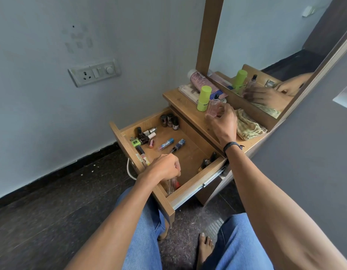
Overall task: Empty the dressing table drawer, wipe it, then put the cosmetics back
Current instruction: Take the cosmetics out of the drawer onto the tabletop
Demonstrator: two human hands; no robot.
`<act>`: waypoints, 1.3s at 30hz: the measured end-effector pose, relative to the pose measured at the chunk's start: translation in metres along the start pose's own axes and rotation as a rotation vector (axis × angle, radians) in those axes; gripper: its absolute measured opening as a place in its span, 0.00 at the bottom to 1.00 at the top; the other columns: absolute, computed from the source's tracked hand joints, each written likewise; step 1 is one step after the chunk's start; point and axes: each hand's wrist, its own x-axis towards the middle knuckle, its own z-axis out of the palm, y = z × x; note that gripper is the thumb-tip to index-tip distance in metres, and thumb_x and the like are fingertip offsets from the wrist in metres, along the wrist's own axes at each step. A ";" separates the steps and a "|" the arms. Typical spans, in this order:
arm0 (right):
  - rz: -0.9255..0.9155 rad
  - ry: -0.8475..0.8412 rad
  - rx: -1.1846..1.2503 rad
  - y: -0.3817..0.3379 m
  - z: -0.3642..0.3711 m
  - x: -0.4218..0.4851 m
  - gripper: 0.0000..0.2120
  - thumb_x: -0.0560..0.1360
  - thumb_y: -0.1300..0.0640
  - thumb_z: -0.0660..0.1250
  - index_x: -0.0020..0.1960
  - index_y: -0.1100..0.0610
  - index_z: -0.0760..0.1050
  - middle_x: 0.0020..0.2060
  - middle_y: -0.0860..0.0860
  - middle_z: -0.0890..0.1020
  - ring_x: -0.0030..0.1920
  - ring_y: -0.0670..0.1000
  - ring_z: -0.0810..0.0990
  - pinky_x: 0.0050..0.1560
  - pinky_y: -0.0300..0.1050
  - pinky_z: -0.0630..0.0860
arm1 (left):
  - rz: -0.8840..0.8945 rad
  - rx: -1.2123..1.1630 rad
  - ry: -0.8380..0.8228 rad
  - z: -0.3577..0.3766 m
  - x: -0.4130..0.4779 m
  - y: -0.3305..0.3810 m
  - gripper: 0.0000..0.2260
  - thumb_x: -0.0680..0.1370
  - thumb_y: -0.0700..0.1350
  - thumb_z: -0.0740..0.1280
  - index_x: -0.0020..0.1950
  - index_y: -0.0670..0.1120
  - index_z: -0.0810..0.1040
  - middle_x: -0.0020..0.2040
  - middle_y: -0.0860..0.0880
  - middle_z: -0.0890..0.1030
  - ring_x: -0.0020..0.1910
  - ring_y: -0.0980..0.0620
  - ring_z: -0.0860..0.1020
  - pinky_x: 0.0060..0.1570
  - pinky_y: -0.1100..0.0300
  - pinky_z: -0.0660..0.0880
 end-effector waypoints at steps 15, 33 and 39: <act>0.014 -0.011 0.006 -0.001 0.000 0.000 0.22 0.69 0.52 0.76 0.61 0.52 0.76 0.57 0.49 0.81 0.56 0.50 0.79 0.59 0.52 0.77 | 0.013 0.115 -0.131 0.001 -0.014 -0.004 0.29 0.77 0.57 0.70 0.75 0.51 0.68 0.69 0.44 0.73 0.66 0.43 0.73 0.64 0.47 0.72; 0.006 -0.017 0.008 -0.003 -0.001 -0.001 0.21 0.69 0.52 0.75 0.61 0.53 0.76 0.56 0.49 0.81 0.54 0.49 0.79 0.58 0.49 0.77 | 0.053 -0.032 0.298 -0.034 0.007 0.009 0.16 0.78 0.59 0.68 0.53 0.48 0.76 0.47 0.51 0.77 0.39 0.59 0.74 0.33 0.64 0.69; 0.039 -0.009 0.056 -0.003 0.000 0.001 0.18 0.69 0.52 0.73 0.57 0.49 0.76 0.54 0.48 0.83 0.54 0.49 0.81 0.59 0.53 0.79 | 0.169 -0.251 0.648 -0.087 0.046 0.053 0.18 0.78 0.54 0.71 0.59 0.41 0.80 0.33 0.54 0.75 0.26 0.60 0.68 0.20 0.68 0.64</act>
